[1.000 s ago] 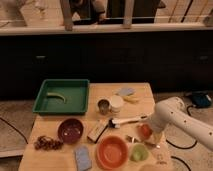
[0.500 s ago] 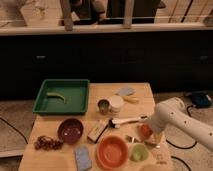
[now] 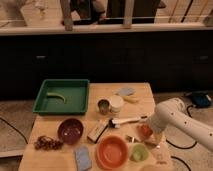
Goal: Place apple in tray
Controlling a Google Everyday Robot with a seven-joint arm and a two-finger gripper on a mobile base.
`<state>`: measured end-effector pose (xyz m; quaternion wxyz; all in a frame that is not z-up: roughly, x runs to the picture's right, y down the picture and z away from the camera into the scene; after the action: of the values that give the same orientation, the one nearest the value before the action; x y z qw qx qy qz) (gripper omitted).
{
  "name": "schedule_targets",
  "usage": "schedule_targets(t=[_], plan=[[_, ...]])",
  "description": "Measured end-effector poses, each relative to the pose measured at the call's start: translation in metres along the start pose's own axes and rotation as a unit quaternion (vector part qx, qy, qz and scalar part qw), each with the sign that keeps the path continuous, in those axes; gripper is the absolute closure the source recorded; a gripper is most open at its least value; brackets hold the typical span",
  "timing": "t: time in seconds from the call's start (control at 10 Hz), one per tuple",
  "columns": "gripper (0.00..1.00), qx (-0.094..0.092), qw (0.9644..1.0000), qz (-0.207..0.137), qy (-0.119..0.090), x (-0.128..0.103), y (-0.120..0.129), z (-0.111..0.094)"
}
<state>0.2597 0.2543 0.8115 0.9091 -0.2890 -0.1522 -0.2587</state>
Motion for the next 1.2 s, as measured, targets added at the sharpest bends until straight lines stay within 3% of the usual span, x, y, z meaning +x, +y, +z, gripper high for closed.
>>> schedule_targets(t=[1.2], plan=[[0.20,0.004,0.9995,-0.031,0.004,0.0019,0.0024,0.0019]])
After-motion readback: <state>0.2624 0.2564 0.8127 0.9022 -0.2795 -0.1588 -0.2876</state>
